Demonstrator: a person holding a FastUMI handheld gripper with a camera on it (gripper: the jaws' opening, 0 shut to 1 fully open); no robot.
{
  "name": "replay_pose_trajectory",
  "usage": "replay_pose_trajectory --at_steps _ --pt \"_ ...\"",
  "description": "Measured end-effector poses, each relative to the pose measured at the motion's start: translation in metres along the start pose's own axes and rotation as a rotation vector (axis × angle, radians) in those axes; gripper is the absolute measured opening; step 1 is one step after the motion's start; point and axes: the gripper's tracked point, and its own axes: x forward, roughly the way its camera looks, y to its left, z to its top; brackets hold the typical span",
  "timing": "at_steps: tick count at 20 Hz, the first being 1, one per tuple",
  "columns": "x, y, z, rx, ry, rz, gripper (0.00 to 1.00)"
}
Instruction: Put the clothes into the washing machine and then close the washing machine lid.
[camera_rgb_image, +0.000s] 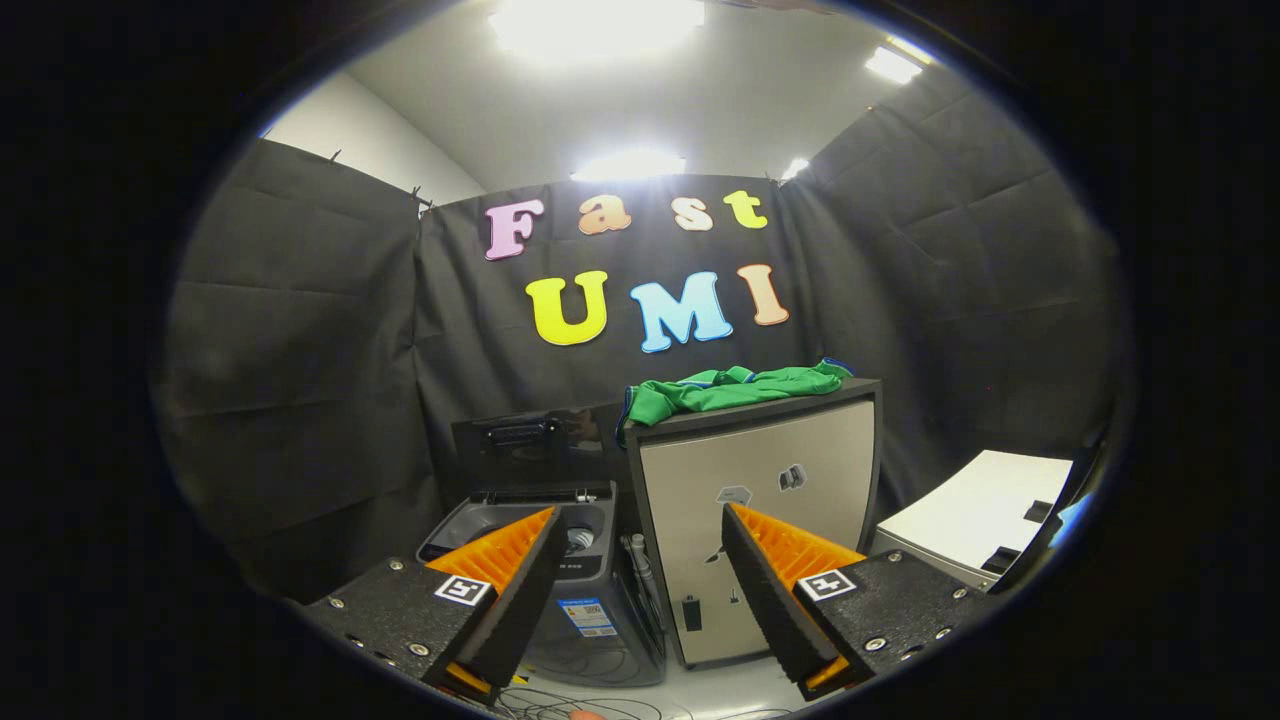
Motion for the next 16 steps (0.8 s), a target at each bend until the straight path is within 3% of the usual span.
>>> replay_pose_trajectory --at_steps 16 --pt "0.002 -0.006 0.029 -0.047 -0.005 -0.045 0.96"
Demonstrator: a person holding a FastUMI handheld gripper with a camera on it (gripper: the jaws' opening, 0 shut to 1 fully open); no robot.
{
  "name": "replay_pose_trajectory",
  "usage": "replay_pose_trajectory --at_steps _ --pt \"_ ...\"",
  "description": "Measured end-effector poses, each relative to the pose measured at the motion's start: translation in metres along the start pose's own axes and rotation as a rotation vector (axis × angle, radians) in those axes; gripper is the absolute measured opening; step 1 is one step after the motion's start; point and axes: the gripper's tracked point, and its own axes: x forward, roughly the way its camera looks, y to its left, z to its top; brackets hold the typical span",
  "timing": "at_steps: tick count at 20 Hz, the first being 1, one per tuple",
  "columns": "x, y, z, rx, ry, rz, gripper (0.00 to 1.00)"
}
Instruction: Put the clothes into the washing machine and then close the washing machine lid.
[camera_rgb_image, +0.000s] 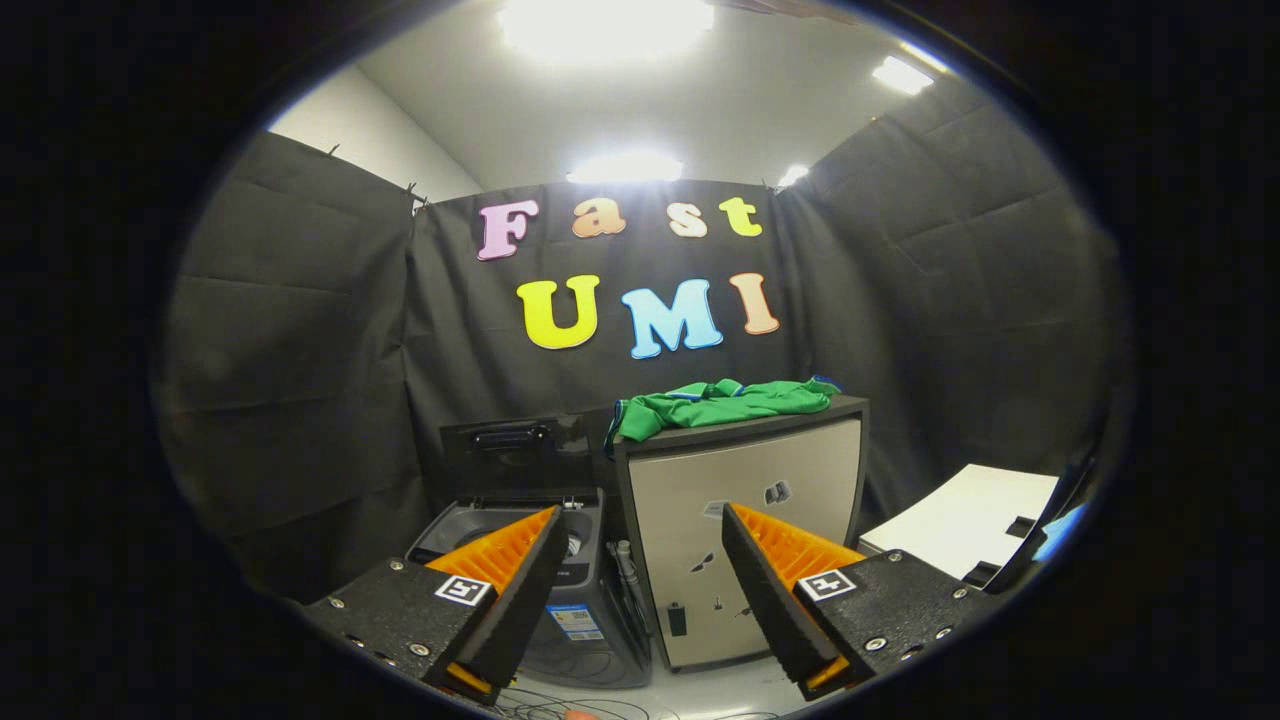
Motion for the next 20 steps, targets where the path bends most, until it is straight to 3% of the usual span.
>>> replay_pose_trajectory --at_steps 9,20 --pt "0.052 -0.007 0.062 -0.052 0.009 -0.018 0.96" --pt "0.184 -0.054 0.122 -0.069 0.103 -0.057 0.96"
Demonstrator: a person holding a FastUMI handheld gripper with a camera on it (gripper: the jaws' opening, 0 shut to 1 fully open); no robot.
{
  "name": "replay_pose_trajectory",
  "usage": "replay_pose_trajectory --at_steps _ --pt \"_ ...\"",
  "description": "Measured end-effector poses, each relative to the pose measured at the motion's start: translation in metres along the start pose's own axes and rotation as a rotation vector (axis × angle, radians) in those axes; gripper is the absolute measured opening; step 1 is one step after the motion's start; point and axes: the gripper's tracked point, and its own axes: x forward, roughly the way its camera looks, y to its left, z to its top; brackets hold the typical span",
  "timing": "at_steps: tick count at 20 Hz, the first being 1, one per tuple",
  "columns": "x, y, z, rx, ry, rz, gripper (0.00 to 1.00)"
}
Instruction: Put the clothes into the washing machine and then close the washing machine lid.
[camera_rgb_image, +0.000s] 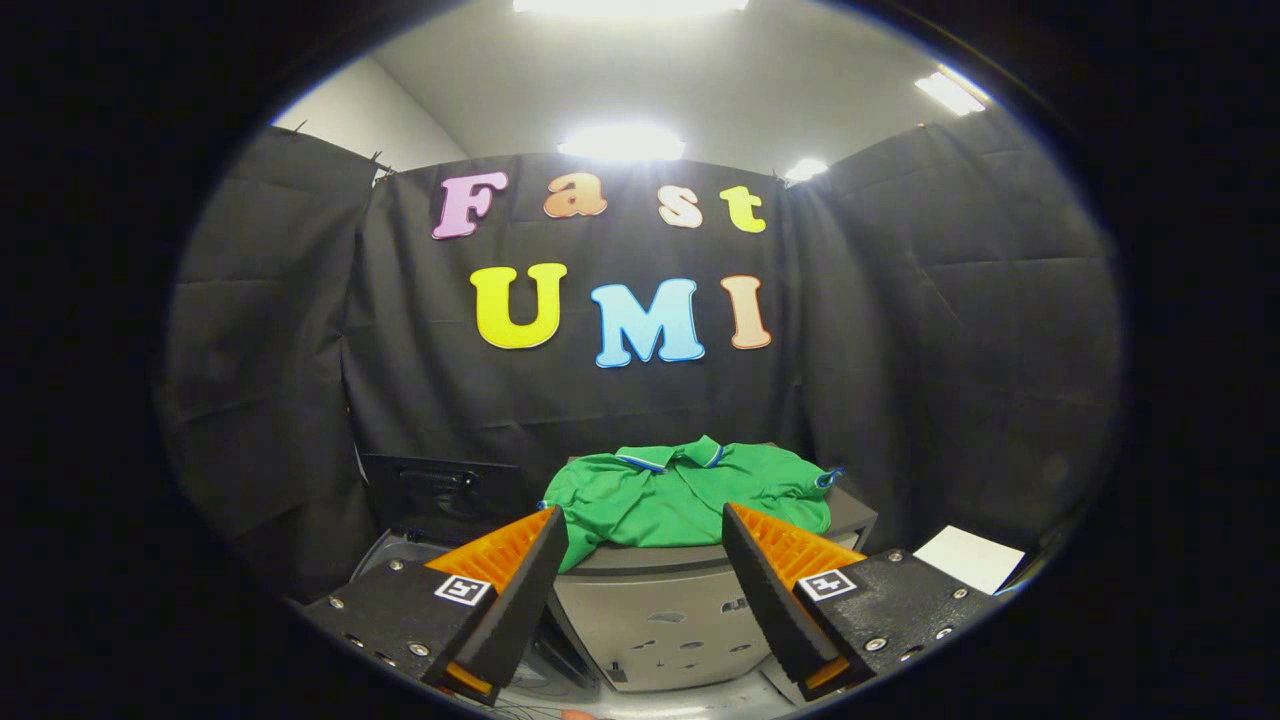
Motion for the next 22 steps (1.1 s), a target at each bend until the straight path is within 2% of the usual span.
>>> replay_pose_trajectory --at_steps 10,16,19,22 --pt "0.113 -0.032 -0.006 -0.003 0.163 -0.007 0.96" --pt "0.174 -0.053 -0.034 -0.007 0.318 -0.007 0.96" --pt "0.199 -0.061 -0.052 -0.057 0.407 0.001 0.96" --pt "0.219 -0.059 -0.055 -0.016 0.442 0.035 0.96"
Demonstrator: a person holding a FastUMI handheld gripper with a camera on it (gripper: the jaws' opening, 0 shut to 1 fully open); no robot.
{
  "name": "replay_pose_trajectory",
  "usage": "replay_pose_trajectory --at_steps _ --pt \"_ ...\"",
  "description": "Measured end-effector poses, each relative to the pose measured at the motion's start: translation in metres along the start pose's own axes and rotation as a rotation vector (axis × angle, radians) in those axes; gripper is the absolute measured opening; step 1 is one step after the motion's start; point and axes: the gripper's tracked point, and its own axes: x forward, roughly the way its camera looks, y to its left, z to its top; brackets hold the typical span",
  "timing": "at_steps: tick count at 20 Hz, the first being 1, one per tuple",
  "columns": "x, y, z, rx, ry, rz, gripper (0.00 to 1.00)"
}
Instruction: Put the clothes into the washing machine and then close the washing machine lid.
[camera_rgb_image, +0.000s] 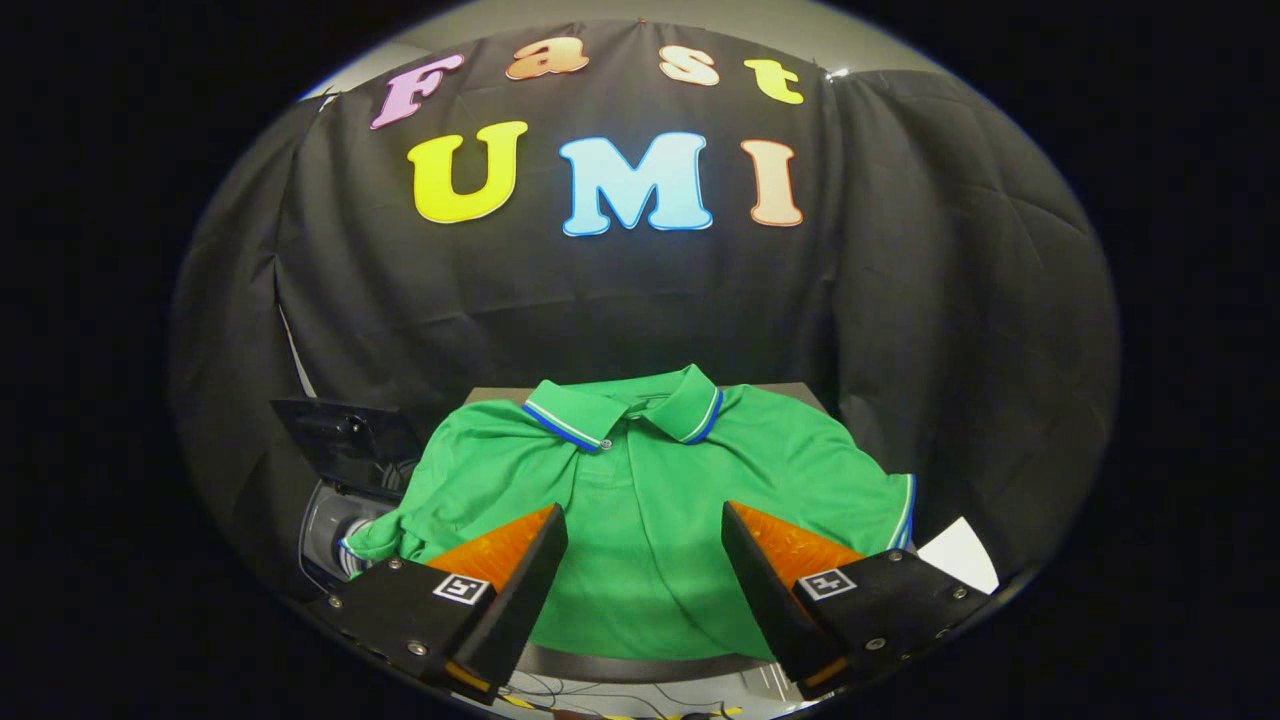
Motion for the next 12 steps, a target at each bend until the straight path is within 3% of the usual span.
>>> replay_pose_trajectory --at_steps 6,12 --pt "0.035 0.015 -0.004 0.013 0.083 0.062 0.96" --pt "0.048 0.015 -0.022 -0.044 0.164 0.06 0.96"
